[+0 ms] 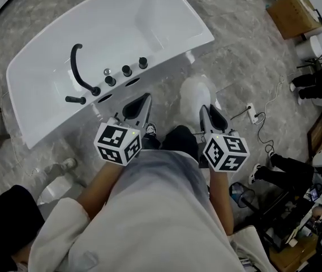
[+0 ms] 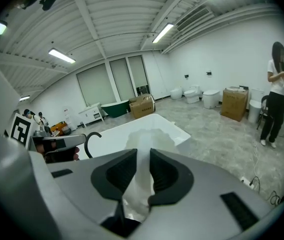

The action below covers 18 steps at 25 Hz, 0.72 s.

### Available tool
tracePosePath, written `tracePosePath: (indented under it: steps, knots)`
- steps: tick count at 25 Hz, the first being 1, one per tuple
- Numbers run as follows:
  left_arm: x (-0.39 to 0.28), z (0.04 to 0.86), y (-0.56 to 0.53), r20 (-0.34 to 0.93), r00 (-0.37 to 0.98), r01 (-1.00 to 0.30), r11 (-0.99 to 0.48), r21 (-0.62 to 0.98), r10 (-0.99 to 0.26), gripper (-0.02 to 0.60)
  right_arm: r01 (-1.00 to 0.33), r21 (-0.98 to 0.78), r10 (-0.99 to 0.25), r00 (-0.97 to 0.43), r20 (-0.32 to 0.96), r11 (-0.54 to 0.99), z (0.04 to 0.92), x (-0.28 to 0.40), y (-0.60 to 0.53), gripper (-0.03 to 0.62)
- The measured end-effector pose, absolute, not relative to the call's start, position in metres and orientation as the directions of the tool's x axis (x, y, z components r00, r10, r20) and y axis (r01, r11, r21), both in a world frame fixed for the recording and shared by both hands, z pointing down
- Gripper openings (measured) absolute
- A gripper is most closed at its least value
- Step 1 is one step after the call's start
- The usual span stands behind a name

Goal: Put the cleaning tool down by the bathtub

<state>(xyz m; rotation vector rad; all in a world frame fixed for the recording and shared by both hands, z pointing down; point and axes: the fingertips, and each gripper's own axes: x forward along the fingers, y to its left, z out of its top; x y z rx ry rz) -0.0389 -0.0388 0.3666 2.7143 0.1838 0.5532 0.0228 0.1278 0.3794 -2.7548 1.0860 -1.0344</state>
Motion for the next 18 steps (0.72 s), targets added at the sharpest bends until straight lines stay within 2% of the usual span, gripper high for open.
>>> tracePosePath:
  steps: [18]
  knots:
    - [0.009, 0.369, -0.063, 0.373, 0.925, -0.073, -0.932, 0.356, 0.07, 0.005, -0.707, -0.271, -0.704, 0.434, 0.563, -0.653, 0.388, 0.109, 0.085, 0.074]
